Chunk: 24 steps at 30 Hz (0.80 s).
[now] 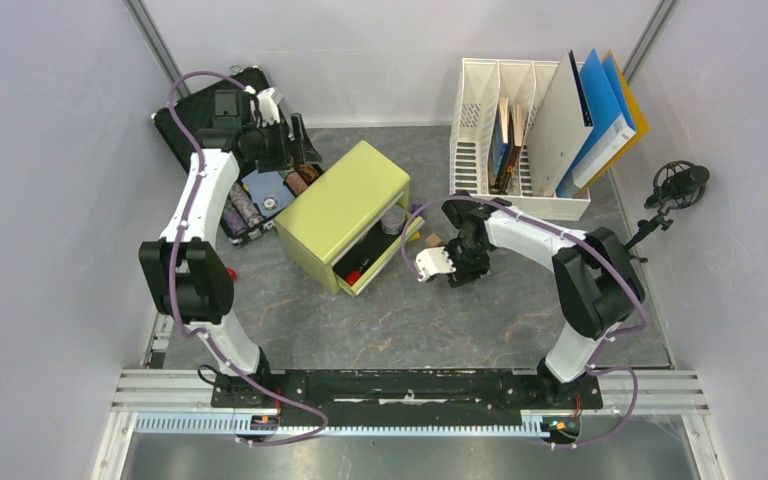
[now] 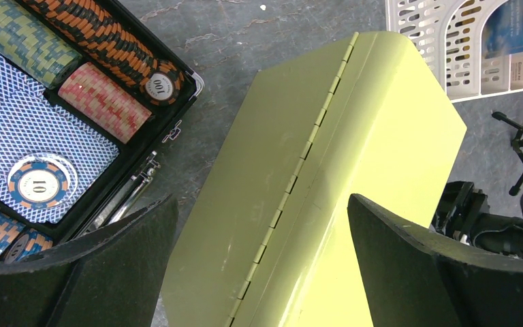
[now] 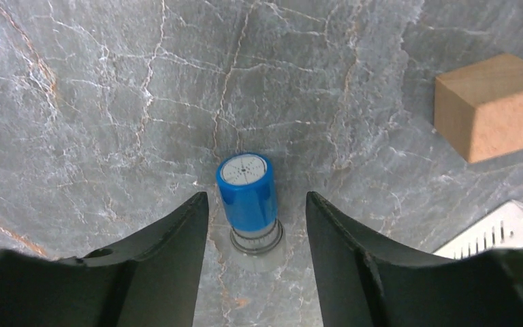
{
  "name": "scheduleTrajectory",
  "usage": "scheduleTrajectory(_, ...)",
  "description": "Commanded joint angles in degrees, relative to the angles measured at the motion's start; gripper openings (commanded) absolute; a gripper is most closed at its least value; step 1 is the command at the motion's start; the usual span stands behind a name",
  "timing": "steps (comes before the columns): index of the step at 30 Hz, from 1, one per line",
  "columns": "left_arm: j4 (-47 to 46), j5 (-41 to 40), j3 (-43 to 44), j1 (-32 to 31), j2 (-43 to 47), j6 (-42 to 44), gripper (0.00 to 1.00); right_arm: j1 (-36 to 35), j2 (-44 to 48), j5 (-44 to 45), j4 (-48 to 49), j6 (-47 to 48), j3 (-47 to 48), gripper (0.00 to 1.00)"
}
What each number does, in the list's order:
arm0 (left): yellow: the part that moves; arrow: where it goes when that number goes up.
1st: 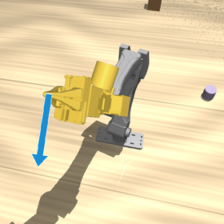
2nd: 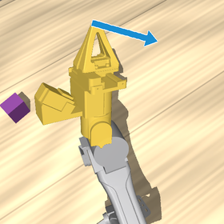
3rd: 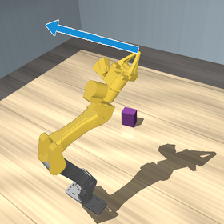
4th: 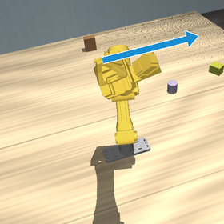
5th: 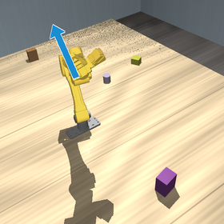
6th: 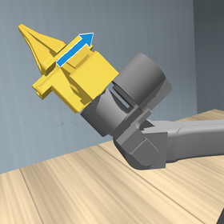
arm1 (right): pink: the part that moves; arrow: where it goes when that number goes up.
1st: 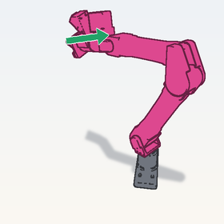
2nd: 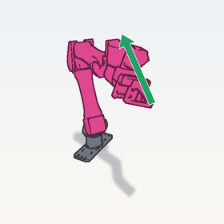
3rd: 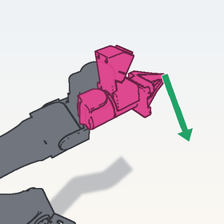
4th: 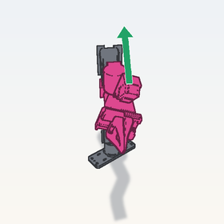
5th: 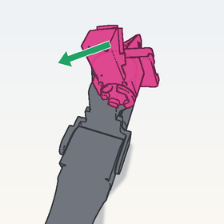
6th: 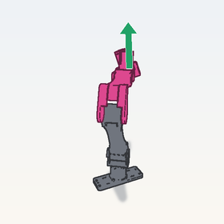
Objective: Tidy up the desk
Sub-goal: Pick up the stationery from the center of the board.
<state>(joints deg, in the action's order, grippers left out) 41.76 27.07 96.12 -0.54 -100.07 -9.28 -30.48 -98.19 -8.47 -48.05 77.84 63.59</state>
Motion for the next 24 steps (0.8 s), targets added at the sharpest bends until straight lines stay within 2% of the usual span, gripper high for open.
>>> scheduleTrajectory(1, -0.54, 0.2, 1.46, 0.44, 1.52, 1.71, 1.0, 0.16, -1.87, -1.99, 0.45, -0.21, 0.36, 0.56)
scheduleTrajectory(3, -0.38, 0.4, 1.99, 0.45, 1.56, 1.65, 1.0, 0.16, -2.45, -2.27, -0.29, -0.78, 1.52, 0.49)
scheduleTrajectory(7, -0.19, 1.03, 3.42, 0.45, 2.04, 1.71, 1.0, 0.16, -4.21, -3.2, -4.15, -2.09, 6.39, 0.19)
scheduleTrajectory(8, 0.09, 0.91, 4.08, 0.45, 2.03, 1.88, 1.0, 0.16, -4.52, -3.68, -5.29, -2.31, 7.71, 0.15)
scheduleTrajectory(16, 2.01, 2.21, 8.81, 5.5, 2.17, 1.84, 1.0, -1.64, -3.39, -6.59, -8.48, -3.31, 15.59, 0.13)
scheduleTrajectory(24, 2.01, 3.77, 6.63, 9.51, 5.31, 1.85, 1.0, -11.21, -4.1, -2.32, -5.61, -3.33, 24.61, 0.13)
